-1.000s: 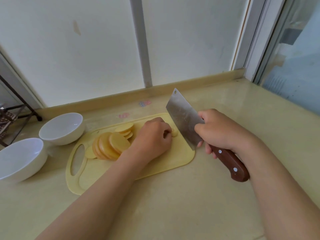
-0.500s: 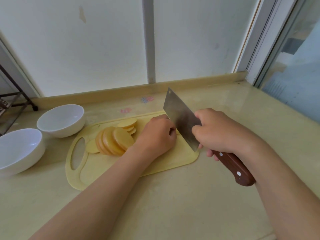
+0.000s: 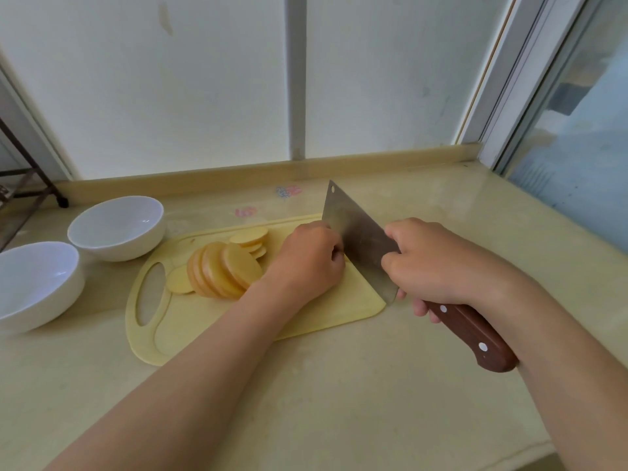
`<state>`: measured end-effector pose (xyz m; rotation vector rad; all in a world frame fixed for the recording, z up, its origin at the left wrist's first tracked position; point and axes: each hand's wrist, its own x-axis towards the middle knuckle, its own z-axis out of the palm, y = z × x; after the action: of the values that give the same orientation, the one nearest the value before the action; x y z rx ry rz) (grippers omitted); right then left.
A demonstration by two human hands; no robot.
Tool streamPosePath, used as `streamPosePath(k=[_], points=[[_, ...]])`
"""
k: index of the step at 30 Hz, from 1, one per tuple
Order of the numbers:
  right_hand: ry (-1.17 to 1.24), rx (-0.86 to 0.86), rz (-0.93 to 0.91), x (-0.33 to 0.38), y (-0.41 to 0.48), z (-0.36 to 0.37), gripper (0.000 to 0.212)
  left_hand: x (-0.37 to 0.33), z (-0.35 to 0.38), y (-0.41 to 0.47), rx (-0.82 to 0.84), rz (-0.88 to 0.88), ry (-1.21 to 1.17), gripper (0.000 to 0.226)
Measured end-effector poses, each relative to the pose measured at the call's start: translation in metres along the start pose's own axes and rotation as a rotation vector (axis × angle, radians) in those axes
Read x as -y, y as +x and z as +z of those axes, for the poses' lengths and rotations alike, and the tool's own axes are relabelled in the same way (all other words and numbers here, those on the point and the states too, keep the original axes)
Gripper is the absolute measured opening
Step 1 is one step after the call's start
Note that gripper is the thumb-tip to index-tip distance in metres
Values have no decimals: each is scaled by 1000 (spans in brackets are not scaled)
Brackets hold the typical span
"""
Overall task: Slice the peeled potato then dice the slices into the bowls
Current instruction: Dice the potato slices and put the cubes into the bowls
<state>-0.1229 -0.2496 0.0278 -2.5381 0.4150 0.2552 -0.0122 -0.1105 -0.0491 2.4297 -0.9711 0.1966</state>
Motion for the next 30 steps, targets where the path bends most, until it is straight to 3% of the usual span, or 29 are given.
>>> streamPosePath(k=[5, 11, 13, 21, 30], points=[[-8, 62, 27, 10, 9, 4, 17, 0, 0, 2, 8, -5, 11, 22], [89, 38, -5, 23, 39, 4, 25, 0, -1, 1, 26, 2, 34, 19], [195, 7, -1, 15, 43, 0, 32, -1, -2, 0, 31, 1, 30, 20], [627, -56, 45, -33, 44, -21, 23, 2, -13, 0, -44, -80, -65, 16], [650, -15, 38, -60, 41, -17, 22, -6, -11, 4, 126, -150, 5, 19]])
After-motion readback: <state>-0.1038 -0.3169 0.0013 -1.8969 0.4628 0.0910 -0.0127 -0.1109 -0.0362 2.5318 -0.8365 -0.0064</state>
